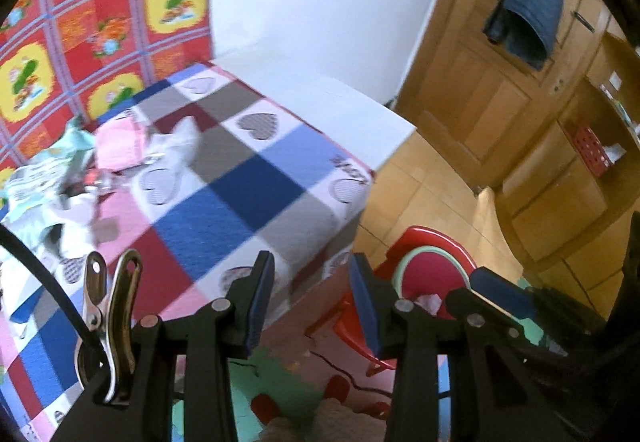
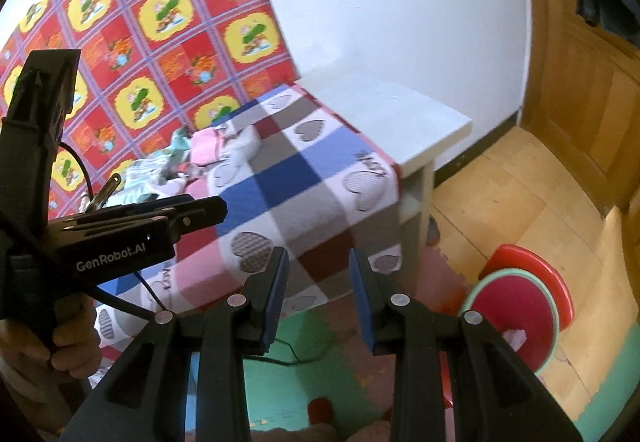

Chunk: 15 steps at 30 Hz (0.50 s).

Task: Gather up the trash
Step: 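Move both grippers back over the bed toward the light blue mask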

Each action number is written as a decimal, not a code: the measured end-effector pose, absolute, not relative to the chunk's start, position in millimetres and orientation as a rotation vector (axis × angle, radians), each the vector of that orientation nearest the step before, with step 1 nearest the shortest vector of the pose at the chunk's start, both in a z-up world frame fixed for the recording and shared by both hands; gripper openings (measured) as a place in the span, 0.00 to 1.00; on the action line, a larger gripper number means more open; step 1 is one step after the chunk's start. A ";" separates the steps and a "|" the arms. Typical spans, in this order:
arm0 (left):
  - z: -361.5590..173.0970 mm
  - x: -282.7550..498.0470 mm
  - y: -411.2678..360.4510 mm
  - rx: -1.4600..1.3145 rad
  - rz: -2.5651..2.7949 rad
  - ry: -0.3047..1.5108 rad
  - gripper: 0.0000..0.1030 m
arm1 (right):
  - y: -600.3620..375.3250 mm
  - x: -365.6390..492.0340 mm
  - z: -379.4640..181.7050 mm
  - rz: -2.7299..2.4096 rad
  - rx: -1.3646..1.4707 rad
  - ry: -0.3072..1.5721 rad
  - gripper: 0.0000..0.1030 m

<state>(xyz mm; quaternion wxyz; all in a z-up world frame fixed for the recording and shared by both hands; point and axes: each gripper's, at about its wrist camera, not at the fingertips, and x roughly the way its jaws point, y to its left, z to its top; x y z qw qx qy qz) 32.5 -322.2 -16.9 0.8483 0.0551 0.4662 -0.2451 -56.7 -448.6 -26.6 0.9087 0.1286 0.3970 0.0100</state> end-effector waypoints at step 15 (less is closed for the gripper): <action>-10.6 47.2 -217.3 0.048 -0.398 0.964 0.40 | -370.9 -27.5 -19.4 0.100 0.228 0.808 0.31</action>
